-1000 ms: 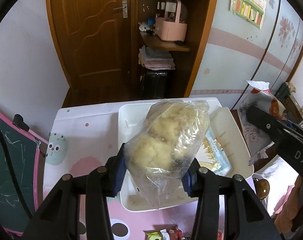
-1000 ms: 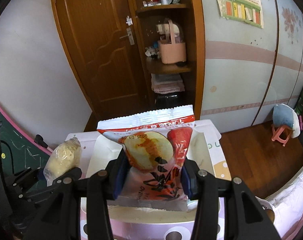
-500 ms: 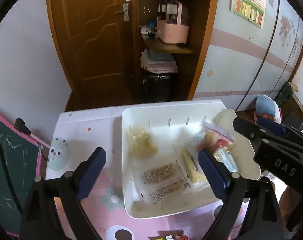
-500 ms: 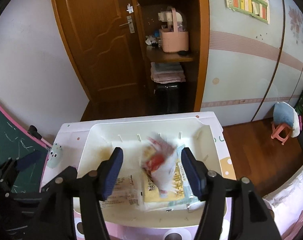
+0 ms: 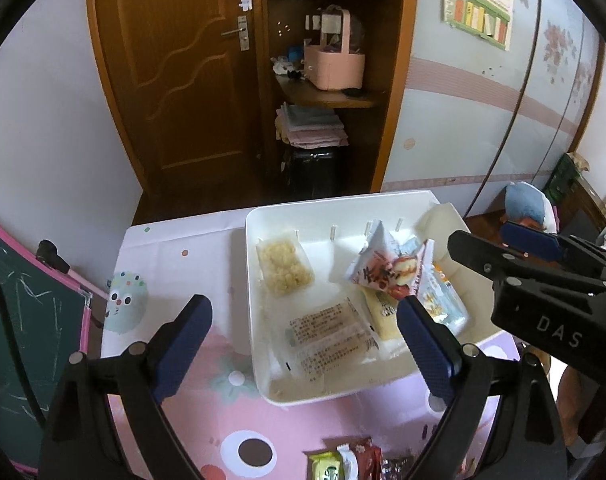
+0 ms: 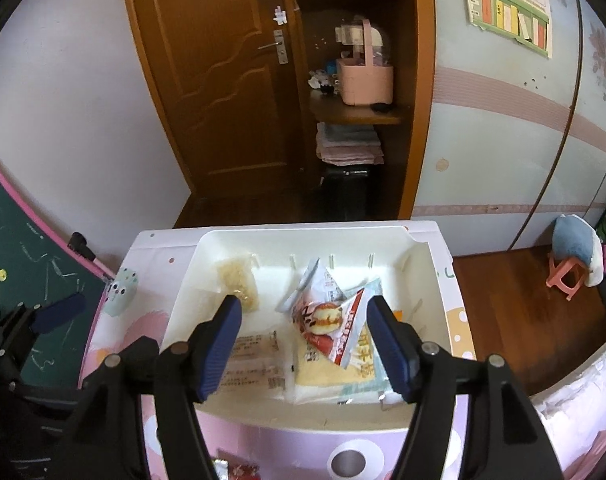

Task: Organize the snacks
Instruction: 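Withdraw both grippers from the tray toward the remaining snacks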

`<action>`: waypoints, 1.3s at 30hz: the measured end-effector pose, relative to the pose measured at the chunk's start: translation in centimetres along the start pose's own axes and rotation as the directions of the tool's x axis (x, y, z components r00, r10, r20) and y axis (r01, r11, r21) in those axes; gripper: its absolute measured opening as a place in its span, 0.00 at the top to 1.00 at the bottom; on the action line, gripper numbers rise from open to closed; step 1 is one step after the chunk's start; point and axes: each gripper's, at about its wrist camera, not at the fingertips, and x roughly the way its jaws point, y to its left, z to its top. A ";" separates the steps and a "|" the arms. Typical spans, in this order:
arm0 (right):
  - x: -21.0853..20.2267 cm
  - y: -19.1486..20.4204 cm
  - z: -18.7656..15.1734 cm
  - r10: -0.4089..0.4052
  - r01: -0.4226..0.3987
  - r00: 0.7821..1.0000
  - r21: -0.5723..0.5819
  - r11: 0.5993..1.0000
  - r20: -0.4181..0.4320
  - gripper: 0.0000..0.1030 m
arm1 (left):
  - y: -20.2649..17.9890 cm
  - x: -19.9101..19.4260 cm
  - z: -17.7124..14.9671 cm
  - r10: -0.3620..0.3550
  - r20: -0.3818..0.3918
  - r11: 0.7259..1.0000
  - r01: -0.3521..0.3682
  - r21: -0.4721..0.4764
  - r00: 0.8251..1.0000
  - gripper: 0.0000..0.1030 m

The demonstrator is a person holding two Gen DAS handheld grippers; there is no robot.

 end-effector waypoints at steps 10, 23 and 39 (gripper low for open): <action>-5.7 1.6 -2.3 0.015 -0.012 0.999 -0.053 0.999 0.046 0.37 | -0.1 -5.7 -2.5 -0.011 0.024 1.000 0.011 0.005 1.000 0.10; -15.6 3.7 -6.9 0.025 -0.009 0.992 -0.122 0.992 0.126 0.36 | -0.3 -15.3 -7.4 -0.015 0.082 0.999 0.012 0.040 0.997 0.08; -19.3 4.7 -15.2 0.032 -0.014 0.994 -0.174 0.985 0.105 0.36 | 0.7 -18.7 -16.6 -0.032 0.016 0.997 0.031 0.073 0.999 0.06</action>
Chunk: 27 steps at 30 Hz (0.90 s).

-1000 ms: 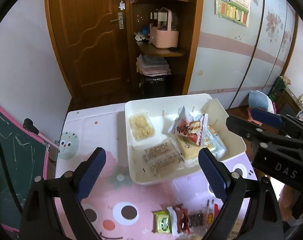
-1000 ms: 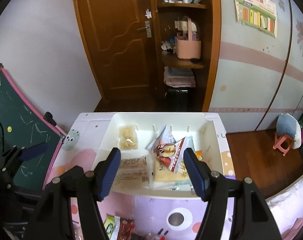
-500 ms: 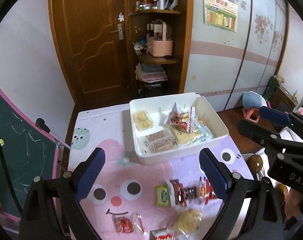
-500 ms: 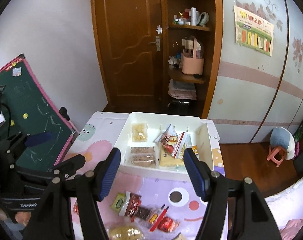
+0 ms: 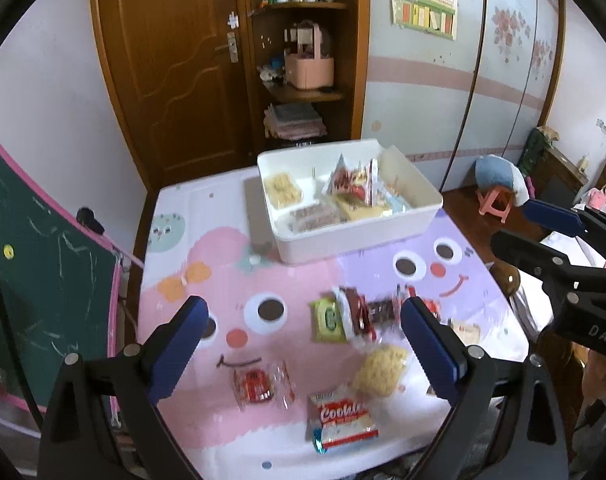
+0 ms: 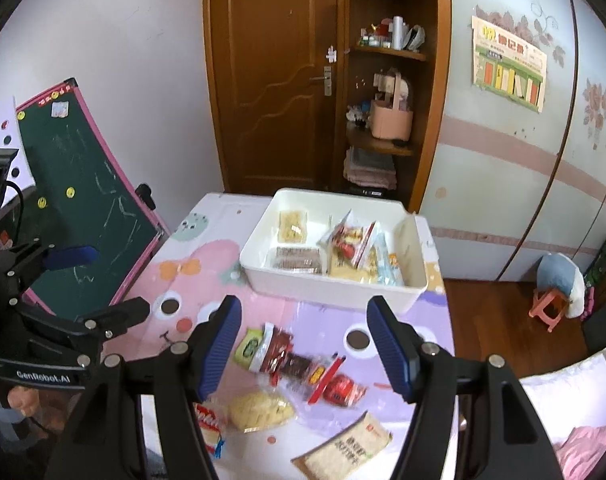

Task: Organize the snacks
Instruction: 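Withdraw both grippers from the tray toward the remaining snacks, then grasp the Cookies pack with the left gripper while the right grasps the clear bread bag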

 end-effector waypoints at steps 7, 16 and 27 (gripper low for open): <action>2.2 -0.3 -4.5 0.021 -0.017 0.995 0.041 0.999 -0.095 0.36 | 0.6 2.9 -4.0 -0.030 -0.073 0.998 0.026 -0.055 0.997 0.06; 6.7 -2.2 -9.9 0.123 -0.065 0.960 0.227 0.972 -0.252 0.36 | -0.3 8.5 -10.1 -0.060 -0.234 0.996 0.044 -0.076 0.970 0.06; 14.2 -2.9 -14.8 0.331 -0.048 0.851 0.568 0.822 -0.407 0.36 | -3.8 14.3 -14.2 -0.085 -0.413 0.996 0.068 -0.056 0.907 0.06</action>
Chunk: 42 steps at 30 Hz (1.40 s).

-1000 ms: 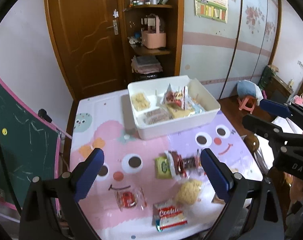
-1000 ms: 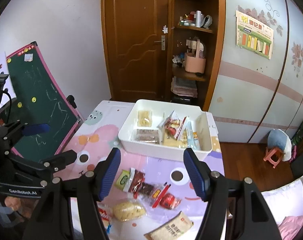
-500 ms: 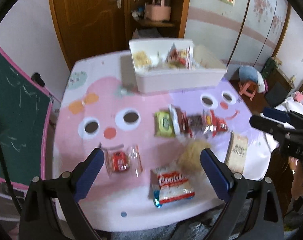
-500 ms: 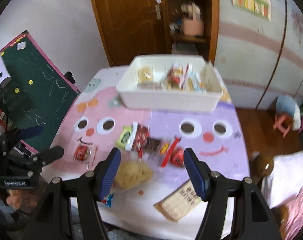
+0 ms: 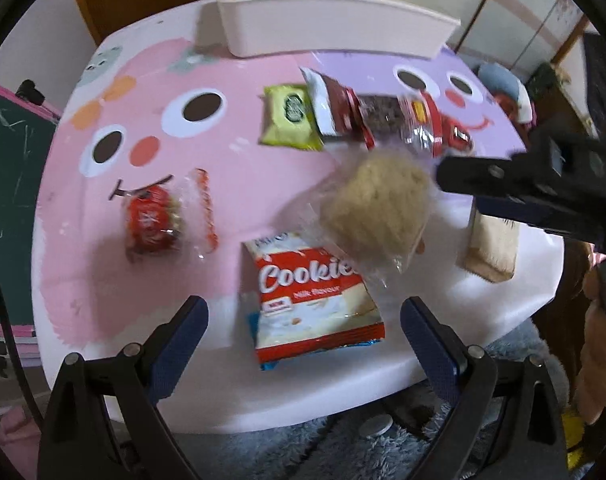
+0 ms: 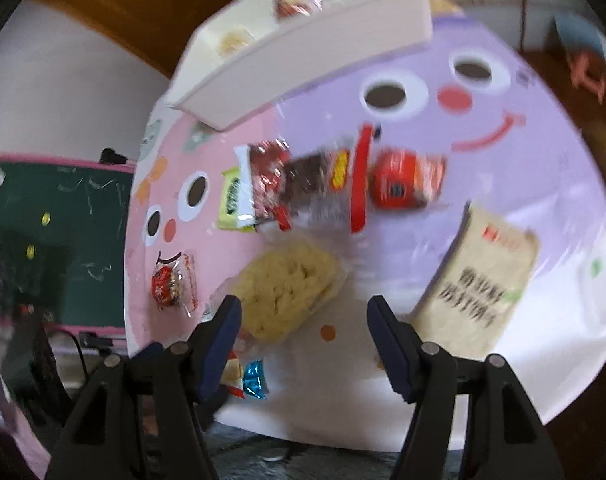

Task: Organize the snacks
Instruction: 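Grasp the Cookies pack with the left gripper while the right grasps the clear bread bag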

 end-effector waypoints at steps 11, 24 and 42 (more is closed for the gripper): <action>4.1 1.3 0.9 0.029 -0.024 0.997 0.071 0.997 -0.070 0.36 | 0.1 2.0 0.5 -0.011 -0.013 0.999 0.011 -0.041 1.000 0.17; 6.3 2.3 2.5 0.004 0.004 0.997 0.107 0.994 -0.073 0.32 | 2.3 2.5 0.4 -0.100 -0.006 0.989 0.099 -0.111 0.995 0.36; 4.8 4.2 1.0 -0.133 0.138 0.990 -0.182 0.974 0.040 0.54 | 4.9 0.8 -0.3 -0.095 0.054 0.981 0.103 -0.164 0.994 0.57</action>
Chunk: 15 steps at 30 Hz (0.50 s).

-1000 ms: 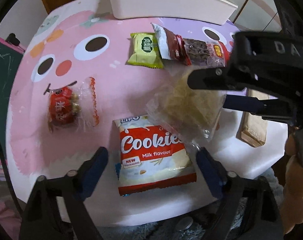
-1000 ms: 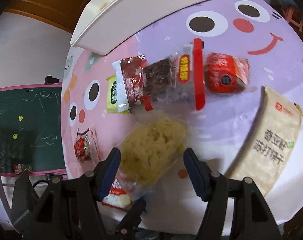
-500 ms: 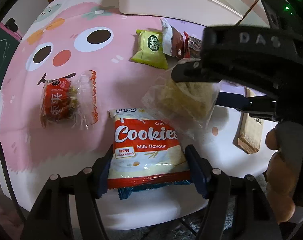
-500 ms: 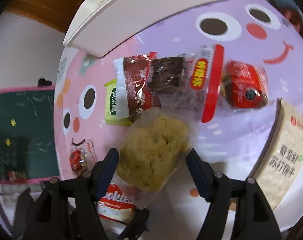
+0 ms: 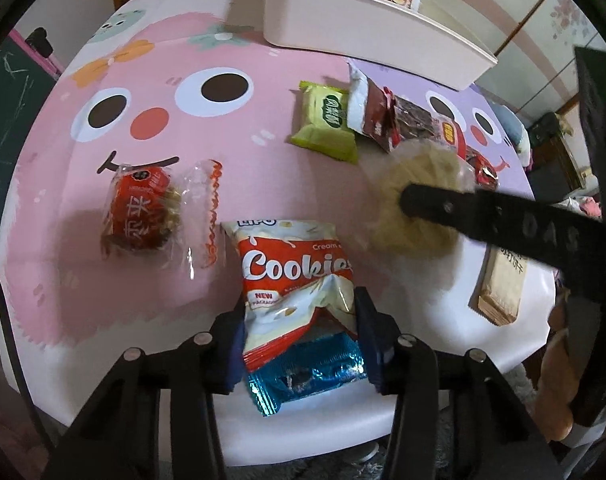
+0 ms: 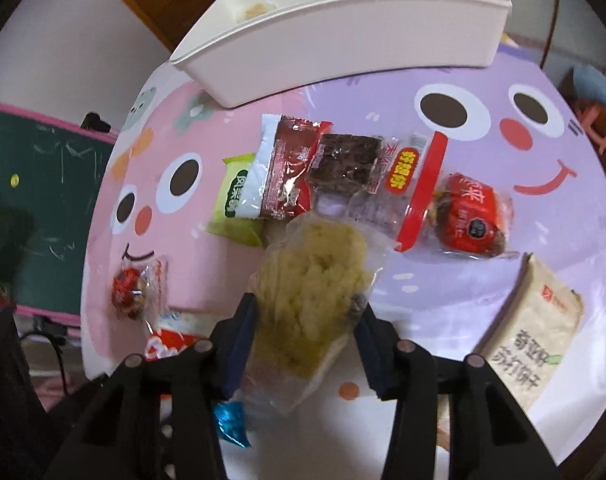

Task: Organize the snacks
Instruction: 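Grasp the Cookies pack with the left gripper while the right grasps the clear bread bag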

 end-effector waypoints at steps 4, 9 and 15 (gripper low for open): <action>-0.6 0.1 -0.7 -0.026 0.026 1.000 -0.044 0.999 0.004 0.55 | -0.4 0.2 -0.5 0.005 0.009 1.000 -0.005 0.001 1.000 0.61; -1.1 0.0 -1.6 -0.034 0.034 0.999 -0.075 0.997 0.001 0.56 | -0.8 -0.1 0.2 0.023 0.025 1.000 -0.023 0.015 0.999 0.62; -2.2 0.2 -2.4 -0.060 0.063 0.998 -0.115 0.991 0.025 0.56 | -1.1 -1.1 0.2 0.029 0.073 0.999 -0.031 0.025 0.997 0.62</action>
